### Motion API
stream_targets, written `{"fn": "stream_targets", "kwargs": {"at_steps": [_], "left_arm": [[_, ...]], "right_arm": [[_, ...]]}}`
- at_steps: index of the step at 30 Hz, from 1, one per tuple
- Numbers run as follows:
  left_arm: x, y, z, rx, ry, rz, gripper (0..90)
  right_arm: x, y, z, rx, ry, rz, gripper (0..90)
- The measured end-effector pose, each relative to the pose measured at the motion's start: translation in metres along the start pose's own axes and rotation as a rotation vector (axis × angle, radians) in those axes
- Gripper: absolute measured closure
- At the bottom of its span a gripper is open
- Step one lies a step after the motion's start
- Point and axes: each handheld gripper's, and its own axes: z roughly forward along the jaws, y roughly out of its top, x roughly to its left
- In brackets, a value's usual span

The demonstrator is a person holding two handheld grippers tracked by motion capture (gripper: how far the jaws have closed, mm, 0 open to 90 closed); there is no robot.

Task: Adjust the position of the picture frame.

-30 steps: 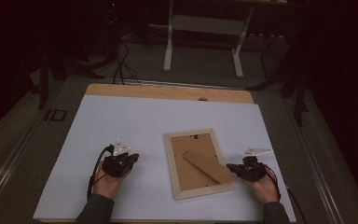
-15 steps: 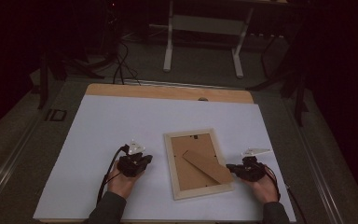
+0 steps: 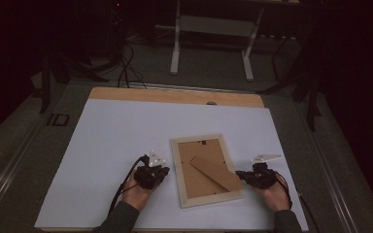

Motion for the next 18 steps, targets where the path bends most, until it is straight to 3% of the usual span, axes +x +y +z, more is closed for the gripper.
{"fn": "stream_targets", "kwargs": {"at_steps": [6, 18], "left_arm": [[-0.0022, -0.0009, 0.0063, 0.029, -0.006, 0.028, 90.0], [-0.0012, -0.0009, 0.0067, 0.032, -0.021, 0.055, 90.0]], "right_arm": [[0.0013, 0.0003, 0.0004, 0.004, 0.007, -0.006, 89.9], [0.0063, 0.0018, 0.0031, 0.019, 0.023, -0.033, 90.0]]}}
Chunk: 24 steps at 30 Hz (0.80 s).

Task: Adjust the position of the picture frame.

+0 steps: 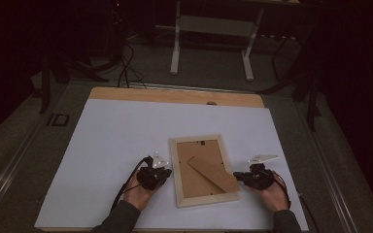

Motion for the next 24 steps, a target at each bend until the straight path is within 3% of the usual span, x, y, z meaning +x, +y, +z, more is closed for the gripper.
{"fn": "stream_targets", "kwargs": {"at_steps": [5, 9, 17, 24], "left_arm": [[-0.002, 0.004, 0.002, 0.021, 0.010, 0.023, 90.0], [-0.001, 0.005, 0.002, 0.022, 0.010, 0.017, 90.0], [0.010, 0.012, 0.008, 0.023, -0.014, -0.032, 90.0], [0.017, 0.022, 0.016, 0.027, 0.004, -0.043, 90.0]], "right_arm": [[0.001, 0.000, 0.001, 0.001, 0.003, -0.002, 90.0], [0.001, 0.000, 0.001, 0.003, 0.000, 0.000, 90.0], [0.002, 0.001, 0.001, 0.005, -0.005, -0.003, 90.0], [0.002, 0.001, 0.001, 0.008, -0.008, -0.005, 90.0]]}}
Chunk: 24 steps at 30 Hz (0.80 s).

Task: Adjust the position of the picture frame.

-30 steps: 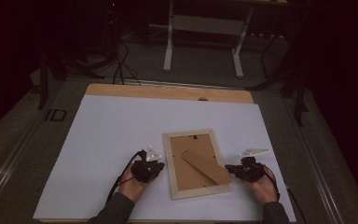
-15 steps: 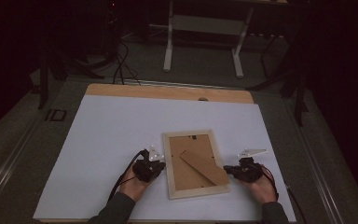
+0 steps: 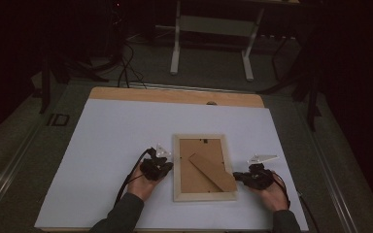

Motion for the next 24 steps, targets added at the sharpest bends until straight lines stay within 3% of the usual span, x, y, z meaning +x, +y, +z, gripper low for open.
{"fn": "stream_targets", "kwargs": {"at_steps": [11, 17, 24], "left_arm": [[0.014, 0.017, 0.015, -0.025, 0.041, -0.040, 90.0], [0.027, 0.020, 0.018, -0.020, -0.003, -0.061, 90.0], [0.036, 0.016, 0.008, -0.016, 0.006, -0.080, 90.0]], "right_arm": [[0.006, 0.002, 0.002, 0.018, 0.003, -0.029, 90.0], [0.010, 0.004, 0.004, 0.026, 0.027, -0.049, 90.0], [0.020, 0.008, 0.010, 0.040, 0.068, -0.088, 90.0]]}}
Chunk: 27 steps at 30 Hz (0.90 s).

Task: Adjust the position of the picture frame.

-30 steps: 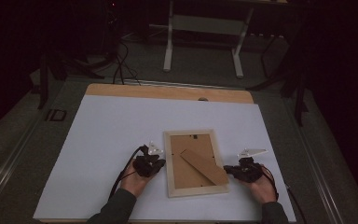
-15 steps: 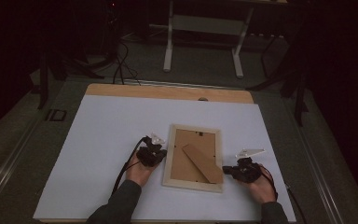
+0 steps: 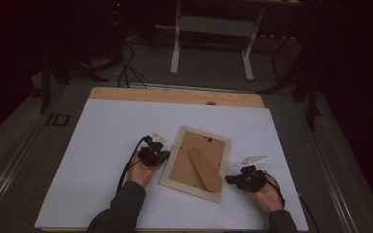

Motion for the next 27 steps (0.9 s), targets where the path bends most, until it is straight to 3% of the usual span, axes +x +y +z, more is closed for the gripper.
{"fn": "stream_targets", "kwargs": {"at_steps": [7, 12, 18, 21, 27], "left_arm": [[0.005, -0.011, -0.028, -0.063, 0.016, -0.027, 90.0], [0.006, -0.022, -0.044, -0.095, 0.034, -0.020, 88.3], [0.006, -0.034, -0.054, -0.103, 0.056, -0.025, 87.8], [0.003, -0.042, -0.063, -0.134, 0.061, -0.028, 88.0], [0.003, -0.050, -0.070, -0.126, 0.060, -0.041, 87.8]], "right_arm": [[0.005, 0.002, 0.003, 0.008, 0.011, -0.023, 90.0], [0.010, 0.005, 0.006, 0.013, 0.020, -0.040, 90.0], [0.020, 0.010, 0.012, 0.020, 0.033, -0.070, 90.0], [0.025, 0.014, 0.017, 0.020, 0.036, -0.090, 90.0], [0.031, 0.017, 0.021, 0.020, 0.034, -0.102, 90.0]]}}
